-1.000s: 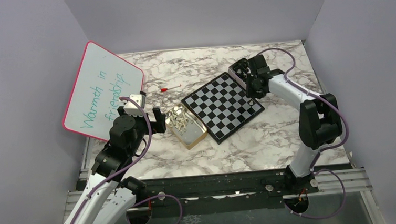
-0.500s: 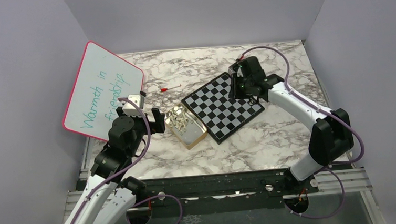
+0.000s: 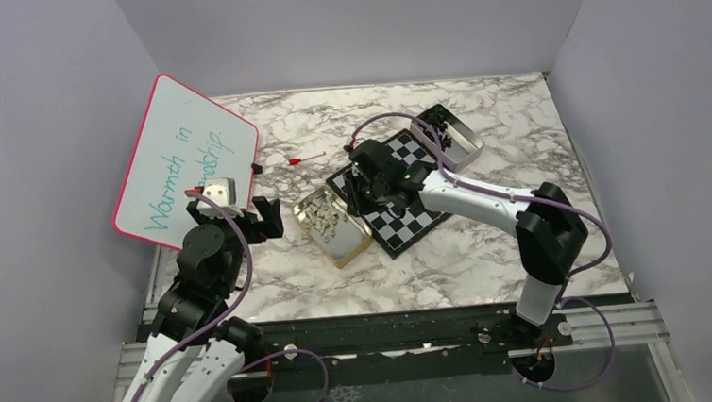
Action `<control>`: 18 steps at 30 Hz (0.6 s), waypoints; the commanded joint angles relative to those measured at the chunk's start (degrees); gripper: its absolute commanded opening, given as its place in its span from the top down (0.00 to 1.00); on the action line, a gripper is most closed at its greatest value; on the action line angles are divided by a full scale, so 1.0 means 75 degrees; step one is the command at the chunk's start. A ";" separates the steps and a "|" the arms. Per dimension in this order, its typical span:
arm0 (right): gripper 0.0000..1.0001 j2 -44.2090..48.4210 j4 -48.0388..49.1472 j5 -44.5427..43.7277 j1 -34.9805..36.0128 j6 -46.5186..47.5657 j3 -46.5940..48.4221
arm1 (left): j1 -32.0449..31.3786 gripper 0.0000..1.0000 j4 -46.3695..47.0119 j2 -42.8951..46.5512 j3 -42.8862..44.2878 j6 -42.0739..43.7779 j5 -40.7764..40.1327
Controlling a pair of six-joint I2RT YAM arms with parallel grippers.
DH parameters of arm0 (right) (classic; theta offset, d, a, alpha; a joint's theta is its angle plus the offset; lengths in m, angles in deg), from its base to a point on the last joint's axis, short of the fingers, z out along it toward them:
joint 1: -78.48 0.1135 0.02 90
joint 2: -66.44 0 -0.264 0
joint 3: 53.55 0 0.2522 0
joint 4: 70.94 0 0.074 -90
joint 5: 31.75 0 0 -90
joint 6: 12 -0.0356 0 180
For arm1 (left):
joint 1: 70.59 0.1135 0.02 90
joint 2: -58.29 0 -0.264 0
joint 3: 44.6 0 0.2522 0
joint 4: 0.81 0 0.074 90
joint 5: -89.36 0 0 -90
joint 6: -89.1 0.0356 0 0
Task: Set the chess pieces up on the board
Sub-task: Pick up the chess piece from the storage box.
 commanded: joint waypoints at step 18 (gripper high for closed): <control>0.70 -0.2672 -0.0518 -0.1266 0.1025 -0.0018 0.2361 | 0.0008 0.01 -0.0047 0.0228 0.0030 0.0004 -0.0498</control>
